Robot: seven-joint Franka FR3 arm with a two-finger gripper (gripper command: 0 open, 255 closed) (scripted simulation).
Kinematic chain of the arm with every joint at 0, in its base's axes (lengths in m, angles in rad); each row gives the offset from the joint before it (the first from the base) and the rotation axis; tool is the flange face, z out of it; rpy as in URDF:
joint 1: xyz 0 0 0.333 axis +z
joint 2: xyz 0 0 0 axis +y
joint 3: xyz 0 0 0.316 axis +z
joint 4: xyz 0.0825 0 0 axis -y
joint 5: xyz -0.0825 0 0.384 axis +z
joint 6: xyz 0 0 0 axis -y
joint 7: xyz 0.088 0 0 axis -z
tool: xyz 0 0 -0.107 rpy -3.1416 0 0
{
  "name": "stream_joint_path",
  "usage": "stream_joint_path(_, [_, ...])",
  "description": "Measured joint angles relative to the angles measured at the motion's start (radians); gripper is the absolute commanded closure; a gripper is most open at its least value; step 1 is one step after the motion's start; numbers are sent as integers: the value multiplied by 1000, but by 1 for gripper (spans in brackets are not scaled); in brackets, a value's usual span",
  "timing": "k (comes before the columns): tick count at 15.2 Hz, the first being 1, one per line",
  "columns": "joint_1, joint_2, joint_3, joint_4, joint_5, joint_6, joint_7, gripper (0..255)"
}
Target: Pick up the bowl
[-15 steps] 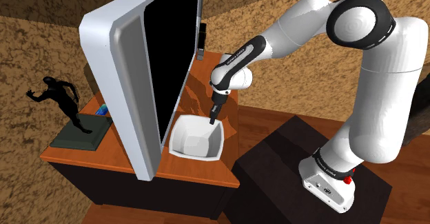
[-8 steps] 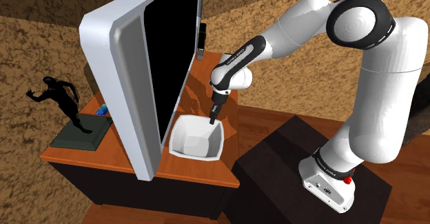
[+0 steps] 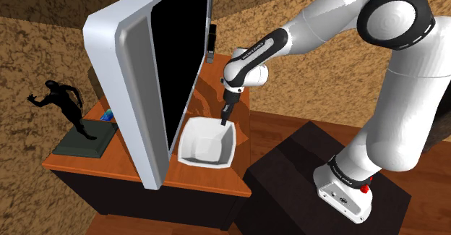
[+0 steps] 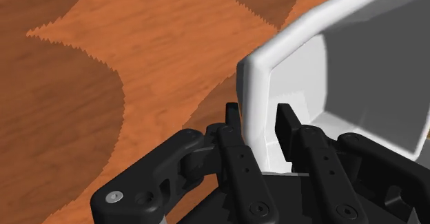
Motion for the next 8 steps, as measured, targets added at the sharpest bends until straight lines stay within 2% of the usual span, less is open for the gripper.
stream_joint_path(8, [3, -87, -11, -3, -29, -80, 41, 255])
